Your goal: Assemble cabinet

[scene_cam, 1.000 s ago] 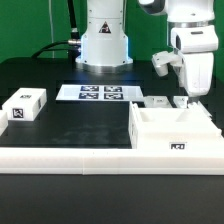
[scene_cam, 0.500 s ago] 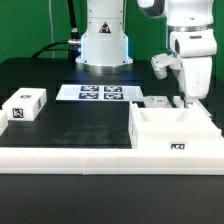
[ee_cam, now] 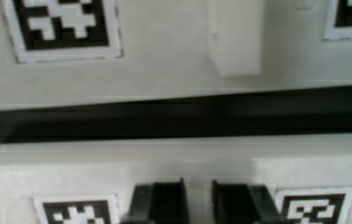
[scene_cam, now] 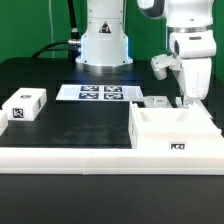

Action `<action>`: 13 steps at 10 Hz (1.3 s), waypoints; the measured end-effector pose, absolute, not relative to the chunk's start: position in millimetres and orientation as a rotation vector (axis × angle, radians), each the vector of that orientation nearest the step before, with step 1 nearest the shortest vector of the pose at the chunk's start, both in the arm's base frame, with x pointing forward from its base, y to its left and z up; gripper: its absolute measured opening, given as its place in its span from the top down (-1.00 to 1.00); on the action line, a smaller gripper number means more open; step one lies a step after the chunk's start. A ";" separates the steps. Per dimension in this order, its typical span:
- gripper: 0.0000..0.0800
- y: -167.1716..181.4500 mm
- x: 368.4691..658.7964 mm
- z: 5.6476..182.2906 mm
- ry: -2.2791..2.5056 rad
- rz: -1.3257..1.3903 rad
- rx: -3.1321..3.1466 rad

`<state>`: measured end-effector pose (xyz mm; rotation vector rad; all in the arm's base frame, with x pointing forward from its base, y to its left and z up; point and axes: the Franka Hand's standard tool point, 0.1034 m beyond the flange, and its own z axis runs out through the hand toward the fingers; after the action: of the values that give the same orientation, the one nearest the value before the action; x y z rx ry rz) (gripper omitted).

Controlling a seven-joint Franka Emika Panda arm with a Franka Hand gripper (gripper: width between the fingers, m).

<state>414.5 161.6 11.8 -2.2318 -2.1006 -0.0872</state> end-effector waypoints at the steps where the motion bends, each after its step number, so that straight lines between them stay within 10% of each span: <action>1: 0.83 161.6 414.5 11.8 -2.101 -0.087 -2.232; 4: 0.83 160.0 414.8 14.4 -2.102 -0.079 -2.234; 8: 0.83 127.3 430.8 62.6 -2.125 -0.027 -2.278; 13: 0.83 107.3 435.1 63.9 -2.104 -0.024 -2.300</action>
Offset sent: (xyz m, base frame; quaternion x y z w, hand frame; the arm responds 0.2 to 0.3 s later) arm 0.0000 0.0000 0.0000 0.0000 0.0000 0.0000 1.0000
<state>435.1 107.3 63.9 -2.2999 -2.1038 -0.0244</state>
